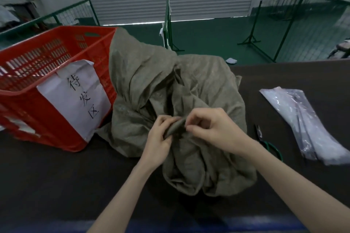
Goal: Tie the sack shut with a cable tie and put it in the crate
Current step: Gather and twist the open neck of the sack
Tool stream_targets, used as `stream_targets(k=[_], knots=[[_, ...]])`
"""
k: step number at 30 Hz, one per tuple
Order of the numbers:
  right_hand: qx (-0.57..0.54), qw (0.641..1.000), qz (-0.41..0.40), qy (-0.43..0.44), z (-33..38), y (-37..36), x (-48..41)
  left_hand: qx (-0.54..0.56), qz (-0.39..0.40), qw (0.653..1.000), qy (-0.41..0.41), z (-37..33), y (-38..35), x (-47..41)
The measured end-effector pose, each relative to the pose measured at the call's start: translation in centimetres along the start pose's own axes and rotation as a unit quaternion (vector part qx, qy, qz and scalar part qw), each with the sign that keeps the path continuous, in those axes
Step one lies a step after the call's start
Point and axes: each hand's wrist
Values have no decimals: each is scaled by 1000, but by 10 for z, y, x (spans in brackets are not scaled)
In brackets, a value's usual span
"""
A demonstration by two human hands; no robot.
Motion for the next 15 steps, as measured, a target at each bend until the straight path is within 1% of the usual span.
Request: stream_targets(k=[3,6,8,11,13,15], knots=[[13,996,-81,34,-3,-4,-5,-33,49,998,-4,-1,-5,8],[86,988,-114,59,-11,-9,-14,-72,103,992,-24,-1,-10,19],[135,985,-92,58,-15,-10,-22,-110,138,983,-45,-1,-13,27],[184,982,-31,30,-15,-16,-35,-134,172,974,-66,1,-14,34],[254,967,-4,19,-19,-21,-42,-139,181,971,-75,0,-11,34],[329,944,10,20,-25,-24,-48,-135,181,971,-80,-1,-5,33]])
Point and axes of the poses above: each hand's wrist, its own x-axis away from the middle knuckle, its own y-axis out of the back of the hand, z = x × y, and after that the axes turned 12 degrees about -z, right-handed
